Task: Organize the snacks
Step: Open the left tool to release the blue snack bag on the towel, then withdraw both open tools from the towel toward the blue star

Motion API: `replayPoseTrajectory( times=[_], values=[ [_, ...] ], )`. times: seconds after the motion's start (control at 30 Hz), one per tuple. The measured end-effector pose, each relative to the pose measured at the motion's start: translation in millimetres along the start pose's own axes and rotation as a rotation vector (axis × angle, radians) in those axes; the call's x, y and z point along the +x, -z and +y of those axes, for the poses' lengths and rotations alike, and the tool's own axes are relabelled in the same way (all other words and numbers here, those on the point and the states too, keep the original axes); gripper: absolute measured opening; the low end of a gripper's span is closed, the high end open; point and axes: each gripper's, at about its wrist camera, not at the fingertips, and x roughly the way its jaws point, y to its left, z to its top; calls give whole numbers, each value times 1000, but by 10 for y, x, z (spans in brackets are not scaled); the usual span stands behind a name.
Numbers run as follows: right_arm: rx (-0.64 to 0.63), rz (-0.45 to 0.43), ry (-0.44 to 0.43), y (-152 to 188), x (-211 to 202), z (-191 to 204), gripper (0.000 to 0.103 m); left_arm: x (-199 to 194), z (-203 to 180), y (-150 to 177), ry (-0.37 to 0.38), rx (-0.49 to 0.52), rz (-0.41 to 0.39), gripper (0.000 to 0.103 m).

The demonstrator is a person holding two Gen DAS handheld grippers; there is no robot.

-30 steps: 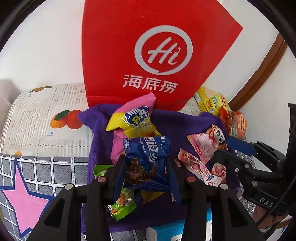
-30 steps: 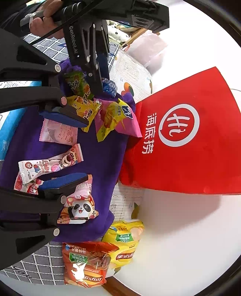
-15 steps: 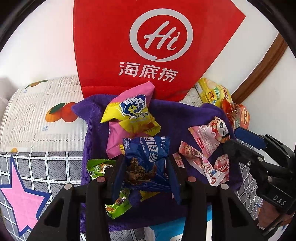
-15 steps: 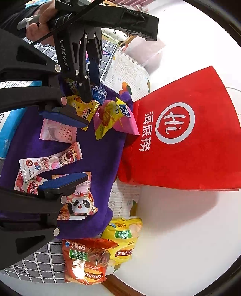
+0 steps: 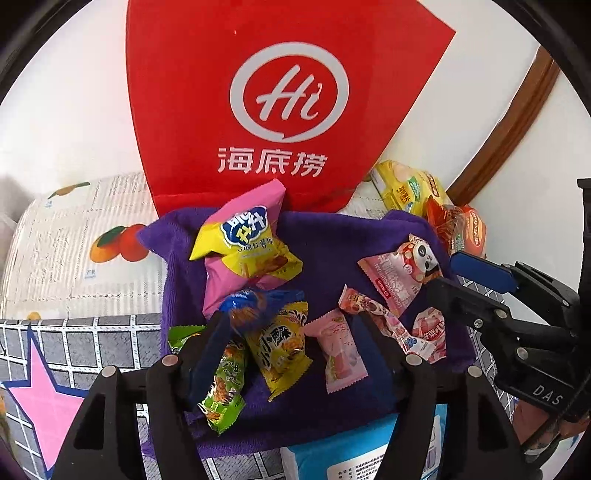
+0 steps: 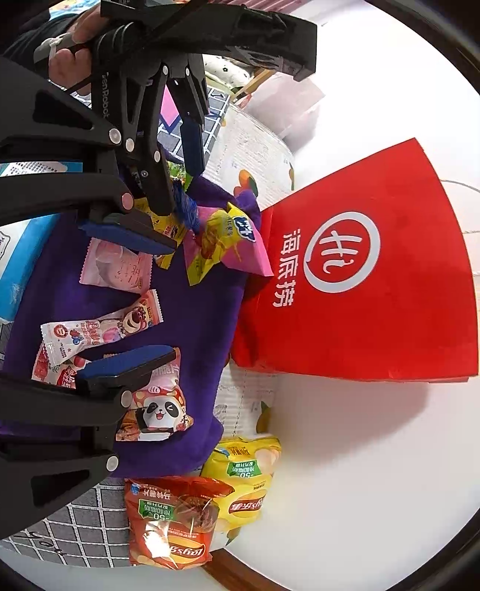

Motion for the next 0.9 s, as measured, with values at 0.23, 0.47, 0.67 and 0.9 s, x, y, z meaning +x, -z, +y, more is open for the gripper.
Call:
replayPoseTrajectory(
  times=[0.23, 0.47, 0.67, 0.9],
  values=[
    [3, -24, 30, -4, -141, 39, 51, -162, 20, -20, -27, -3, -40, 67],
    [54, -73, 61, 60, -341, 22, 51, -351, -17, -15, -33, 11, -73, 67],
    [45, -39, 133, 307, -583, 61, 51, -644, -153, 19, -37, 41, -119, 67],
    [165, -58, 99, 723, -1038, 11, 51, -1093, -261, 221, -27, 73, -178, 67]
  ],
)
